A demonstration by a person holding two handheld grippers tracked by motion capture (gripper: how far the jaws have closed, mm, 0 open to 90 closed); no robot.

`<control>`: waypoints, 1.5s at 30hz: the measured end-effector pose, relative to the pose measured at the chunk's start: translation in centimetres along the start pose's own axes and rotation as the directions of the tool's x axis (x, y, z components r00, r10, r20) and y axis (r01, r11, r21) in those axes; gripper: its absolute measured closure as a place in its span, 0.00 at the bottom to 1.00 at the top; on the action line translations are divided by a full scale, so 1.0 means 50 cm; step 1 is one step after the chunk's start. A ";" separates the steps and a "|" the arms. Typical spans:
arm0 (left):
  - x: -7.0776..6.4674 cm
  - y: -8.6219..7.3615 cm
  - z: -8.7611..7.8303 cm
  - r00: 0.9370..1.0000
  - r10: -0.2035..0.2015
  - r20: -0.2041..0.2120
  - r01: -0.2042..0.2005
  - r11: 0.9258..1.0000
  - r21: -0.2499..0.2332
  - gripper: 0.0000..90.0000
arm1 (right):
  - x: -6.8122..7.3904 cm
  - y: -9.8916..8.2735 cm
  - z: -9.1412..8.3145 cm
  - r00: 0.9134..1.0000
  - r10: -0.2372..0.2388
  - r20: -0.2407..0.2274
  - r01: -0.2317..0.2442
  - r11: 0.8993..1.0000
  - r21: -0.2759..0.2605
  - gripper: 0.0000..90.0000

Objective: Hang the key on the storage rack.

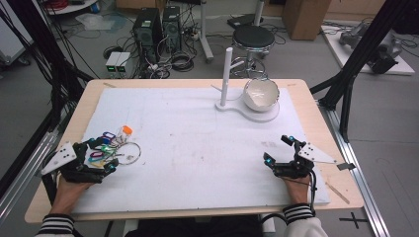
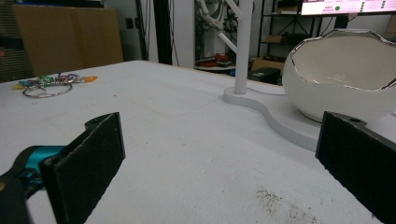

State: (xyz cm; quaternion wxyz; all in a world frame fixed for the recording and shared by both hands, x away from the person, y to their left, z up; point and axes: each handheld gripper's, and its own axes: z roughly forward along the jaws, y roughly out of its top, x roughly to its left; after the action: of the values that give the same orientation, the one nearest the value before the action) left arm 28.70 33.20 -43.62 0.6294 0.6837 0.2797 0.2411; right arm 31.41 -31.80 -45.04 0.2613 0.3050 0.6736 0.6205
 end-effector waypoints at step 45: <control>0.050 0.195 0.135 0.879 0.207 0.430 -0.441 0.696 0.566 0.02 | 0.002 0.000 0.000 1.000 0.001 0.005 -0.001 1.000 0.006 0.01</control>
State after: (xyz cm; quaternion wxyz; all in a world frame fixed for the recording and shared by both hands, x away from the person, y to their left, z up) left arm 35.88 29.53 -34.57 0.3372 0.9277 0.1078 0.1183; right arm 31.34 -31.75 -45.04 0.2617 0.3080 0.6746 0.6177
